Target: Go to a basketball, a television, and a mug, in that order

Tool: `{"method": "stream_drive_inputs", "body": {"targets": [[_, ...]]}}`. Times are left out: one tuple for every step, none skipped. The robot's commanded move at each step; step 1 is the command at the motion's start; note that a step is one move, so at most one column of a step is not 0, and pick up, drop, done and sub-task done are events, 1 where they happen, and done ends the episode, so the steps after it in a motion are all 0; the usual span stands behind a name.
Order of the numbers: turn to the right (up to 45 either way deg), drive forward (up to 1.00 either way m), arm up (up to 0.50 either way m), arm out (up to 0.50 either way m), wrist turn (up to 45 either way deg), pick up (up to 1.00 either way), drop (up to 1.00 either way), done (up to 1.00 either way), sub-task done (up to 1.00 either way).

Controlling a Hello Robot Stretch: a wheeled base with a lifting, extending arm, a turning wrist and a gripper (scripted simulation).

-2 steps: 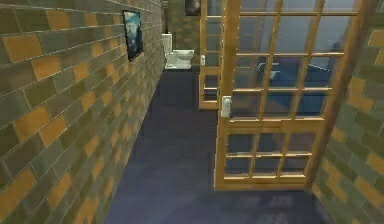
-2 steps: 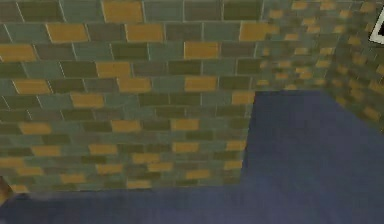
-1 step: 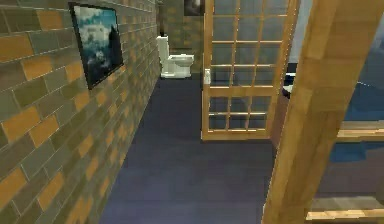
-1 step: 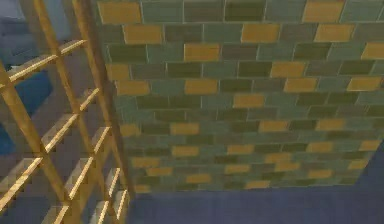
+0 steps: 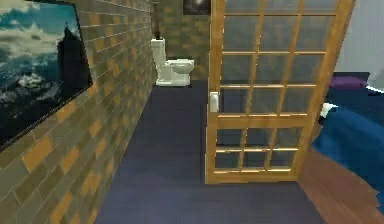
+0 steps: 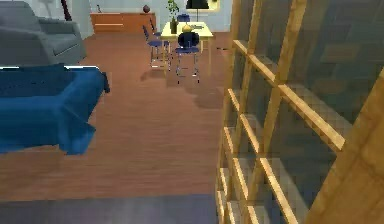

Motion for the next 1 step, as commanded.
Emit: {"method": "stream_drive_inputs", "body": {"targets": [[45.0, 0.0, 0.0, 0.0, 0.0, 0.0, 0.0, 0.0, 0.0]]}}
